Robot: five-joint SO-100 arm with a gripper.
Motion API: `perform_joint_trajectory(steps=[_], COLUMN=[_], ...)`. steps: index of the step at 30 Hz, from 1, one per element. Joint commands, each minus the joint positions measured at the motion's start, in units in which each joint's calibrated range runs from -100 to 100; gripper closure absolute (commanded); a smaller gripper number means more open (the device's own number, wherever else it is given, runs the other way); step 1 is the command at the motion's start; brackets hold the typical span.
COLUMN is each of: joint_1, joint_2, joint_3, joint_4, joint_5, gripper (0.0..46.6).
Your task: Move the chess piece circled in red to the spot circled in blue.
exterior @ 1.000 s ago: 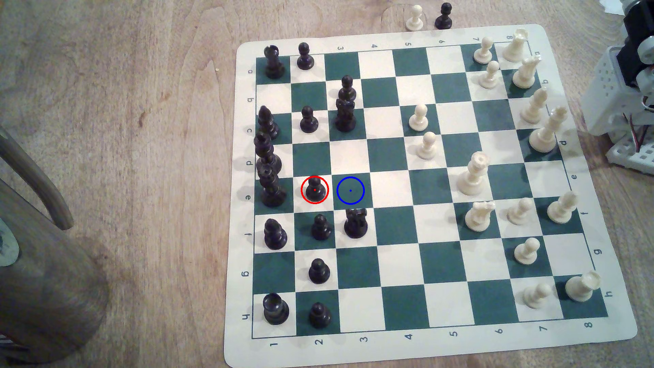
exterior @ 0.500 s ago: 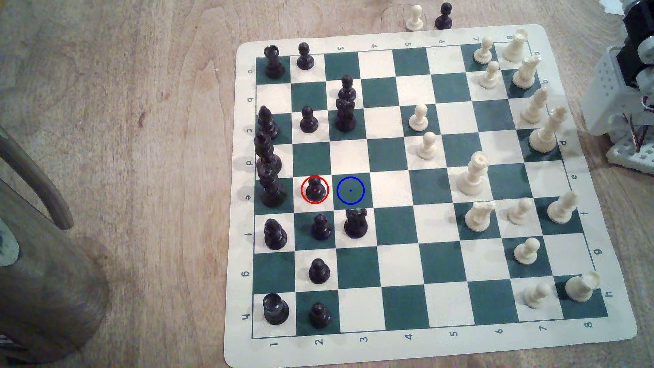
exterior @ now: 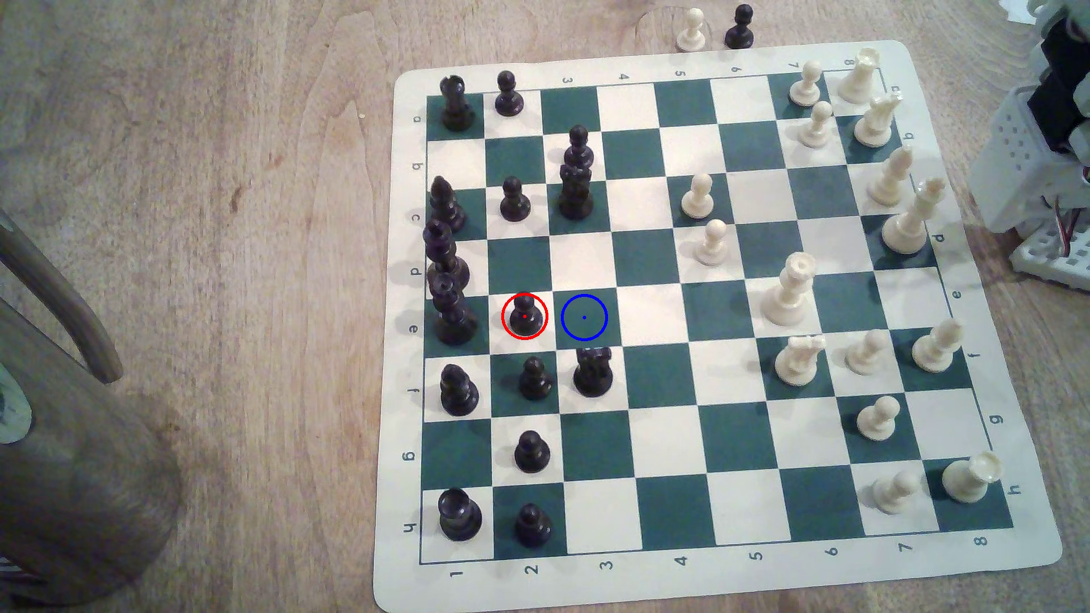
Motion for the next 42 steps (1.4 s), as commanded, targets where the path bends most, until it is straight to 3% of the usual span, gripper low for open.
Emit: perform_joint_trajectory(steps=[1,5,7,11,14,18,23,25,32,42], joint_1=[0.3,4.5,4.6,6.7,7.0,5.5,2.5,1.0,-0.1,-1.1], joint_2=[0.0,3.1,16.0,30.0,33.7,37.3,49.5,57.6,72.0,96.9], joint_3=[1.0,-2.6,-8.1,-17.8,-22.3,-33.3,-49.0,-58.1,-67.7,-97.6], joint_4=[19.2,41.0,43.0,47.1,51.2,65.3,79.2,85.4,87.0,101.4], joint_5=[-0.2,-0.3,-0.4,-2.9,-4.0,-6.8,-7.0,-9.4,-10.5,-16.5], gripper=[46.5,46.5,46.5,46.5,46.5,46.5,46.4,45.0,38.7,37.0])
